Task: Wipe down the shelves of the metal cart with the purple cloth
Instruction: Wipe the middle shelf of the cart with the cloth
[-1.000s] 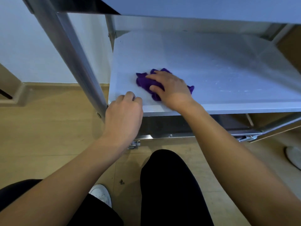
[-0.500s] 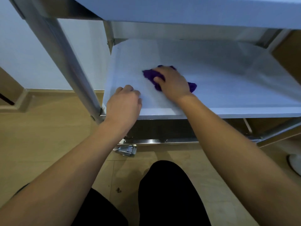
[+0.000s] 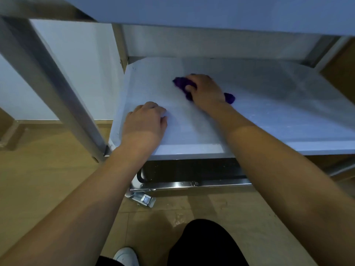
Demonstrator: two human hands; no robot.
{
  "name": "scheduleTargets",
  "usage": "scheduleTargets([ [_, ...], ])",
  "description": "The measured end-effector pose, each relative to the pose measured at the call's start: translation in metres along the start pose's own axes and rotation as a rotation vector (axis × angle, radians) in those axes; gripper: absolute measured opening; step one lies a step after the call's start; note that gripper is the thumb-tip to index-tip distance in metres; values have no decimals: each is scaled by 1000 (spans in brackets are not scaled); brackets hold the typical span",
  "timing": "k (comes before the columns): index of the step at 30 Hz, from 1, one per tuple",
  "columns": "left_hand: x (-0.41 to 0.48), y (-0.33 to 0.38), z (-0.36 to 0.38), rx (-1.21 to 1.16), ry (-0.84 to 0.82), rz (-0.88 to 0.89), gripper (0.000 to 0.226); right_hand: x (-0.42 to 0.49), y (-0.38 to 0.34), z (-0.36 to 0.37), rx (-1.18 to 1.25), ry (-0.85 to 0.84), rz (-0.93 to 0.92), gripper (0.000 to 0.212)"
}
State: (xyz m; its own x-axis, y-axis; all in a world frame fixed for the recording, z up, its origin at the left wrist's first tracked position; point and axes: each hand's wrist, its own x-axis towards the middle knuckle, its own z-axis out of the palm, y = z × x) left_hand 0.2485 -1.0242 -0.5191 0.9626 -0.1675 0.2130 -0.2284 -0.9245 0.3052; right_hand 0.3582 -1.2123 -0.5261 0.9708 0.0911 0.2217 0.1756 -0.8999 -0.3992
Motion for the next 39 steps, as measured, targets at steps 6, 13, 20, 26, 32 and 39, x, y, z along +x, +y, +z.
scheduleTargets([
  [6, 6, -5, 12, -33, 109, 7, 27, 31, -9, 22, -141, 103, 112, 31],
  [13, 8, -9, 13, -78, 136, 1, 26, 41, -29, 33, 91, -29, -162, 39],
  [20, 11, -7, 15, -93, 124, -21, 28, 77, 24, 18, -185, 146, 342, 31],
  [26, 10, -8, 15, -111, 133, -9, 29, 80, -61, 51, 16, -21, -166, 40],
  [32, 12, -9, 16, -135, 139, -18, 27, 102, -11, 35, -37, 76, 32, 30],
  [39, 14, -9, 22, -79, 145, 7, 23, 116, -34, 52, -187, 92, 112, 36],
])
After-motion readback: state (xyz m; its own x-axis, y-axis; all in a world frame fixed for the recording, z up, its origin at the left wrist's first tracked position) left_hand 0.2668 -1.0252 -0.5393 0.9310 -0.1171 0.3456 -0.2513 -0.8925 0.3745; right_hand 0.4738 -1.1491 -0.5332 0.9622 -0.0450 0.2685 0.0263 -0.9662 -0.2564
